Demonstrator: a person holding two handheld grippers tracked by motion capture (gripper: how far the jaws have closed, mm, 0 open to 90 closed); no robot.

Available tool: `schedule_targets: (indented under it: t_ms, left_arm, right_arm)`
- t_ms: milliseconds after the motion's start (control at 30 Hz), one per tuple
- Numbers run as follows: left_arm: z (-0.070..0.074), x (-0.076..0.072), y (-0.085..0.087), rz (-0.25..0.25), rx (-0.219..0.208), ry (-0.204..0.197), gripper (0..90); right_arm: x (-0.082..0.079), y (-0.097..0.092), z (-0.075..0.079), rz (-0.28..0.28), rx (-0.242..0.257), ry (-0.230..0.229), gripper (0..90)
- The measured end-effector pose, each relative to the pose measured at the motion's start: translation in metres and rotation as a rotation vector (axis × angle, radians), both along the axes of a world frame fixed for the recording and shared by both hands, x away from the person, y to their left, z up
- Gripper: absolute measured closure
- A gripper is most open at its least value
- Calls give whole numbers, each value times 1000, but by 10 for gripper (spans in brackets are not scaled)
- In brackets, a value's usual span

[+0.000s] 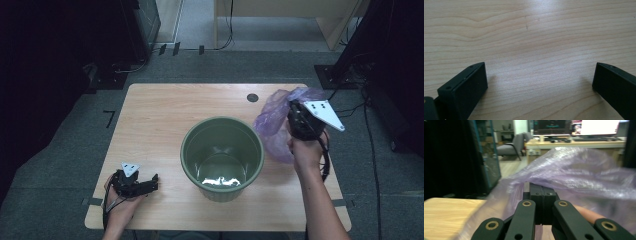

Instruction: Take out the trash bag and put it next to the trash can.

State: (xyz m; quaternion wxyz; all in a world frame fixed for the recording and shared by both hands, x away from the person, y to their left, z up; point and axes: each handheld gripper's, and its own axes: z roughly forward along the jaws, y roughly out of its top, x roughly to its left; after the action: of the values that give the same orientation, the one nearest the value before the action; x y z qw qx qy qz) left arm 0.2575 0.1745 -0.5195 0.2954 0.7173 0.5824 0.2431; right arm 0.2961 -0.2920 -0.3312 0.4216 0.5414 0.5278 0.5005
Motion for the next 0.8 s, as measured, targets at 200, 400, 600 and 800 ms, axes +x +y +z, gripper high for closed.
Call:
schedule_targets:
  t_ms: [200,400,600,800]
  left_arm:
    - [0,0,0,-2,-2,-2,0]
    - [0,0,0,-3,-2,-1,0]
    - [0,0,0,-3,-2,-1,0]
    - [0,0,0,-3,-2,-1,0]
  right_arm:
    - [5,13,-15,98,17,47,798]
    - [1,-5,-43,199,54,124,536]
    - [-12,-18,-59,240,31,138,389]
    - [-24,-28,-73,231,16,150,325]
